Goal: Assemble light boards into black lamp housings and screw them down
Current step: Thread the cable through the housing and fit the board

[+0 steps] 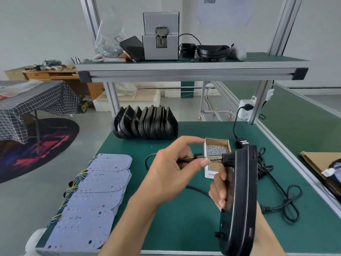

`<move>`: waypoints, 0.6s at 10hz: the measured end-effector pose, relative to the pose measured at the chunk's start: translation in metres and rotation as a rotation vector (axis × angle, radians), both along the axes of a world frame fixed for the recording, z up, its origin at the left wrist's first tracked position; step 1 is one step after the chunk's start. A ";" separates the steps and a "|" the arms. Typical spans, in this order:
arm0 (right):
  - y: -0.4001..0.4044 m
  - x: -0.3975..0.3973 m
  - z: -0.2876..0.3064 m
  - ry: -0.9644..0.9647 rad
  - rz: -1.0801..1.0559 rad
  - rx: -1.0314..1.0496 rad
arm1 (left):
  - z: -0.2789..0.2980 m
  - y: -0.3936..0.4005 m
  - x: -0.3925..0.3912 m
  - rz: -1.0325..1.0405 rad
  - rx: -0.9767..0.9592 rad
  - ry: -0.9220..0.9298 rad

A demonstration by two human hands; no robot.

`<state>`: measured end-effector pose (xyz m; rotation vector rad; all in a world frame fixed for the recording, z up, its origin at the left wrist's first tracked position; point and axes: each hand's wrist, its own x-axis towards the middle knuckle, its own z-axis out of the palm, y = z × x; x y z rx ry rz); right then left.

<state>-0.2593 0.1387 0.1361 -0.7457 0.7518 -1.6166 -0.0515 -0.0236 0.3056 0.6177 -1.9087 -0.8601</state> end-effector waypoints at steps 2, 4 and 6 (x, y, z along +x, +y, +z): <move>-0.020 0.062 -0.027 -0.096 0.197 0.125 | 0.021 0.004 0.007 -0.073 -0.094 -0.215; -0.083 0.038 0.106 0.059 0.056 0.088 | 0.042 0.004 0.015 -0.141 0.009 -0.073; -0.093 0.011 0.142 0.449 -0.281 -0.109 | 0.044 0.008 0.009 -0.072 -0.156 -0.232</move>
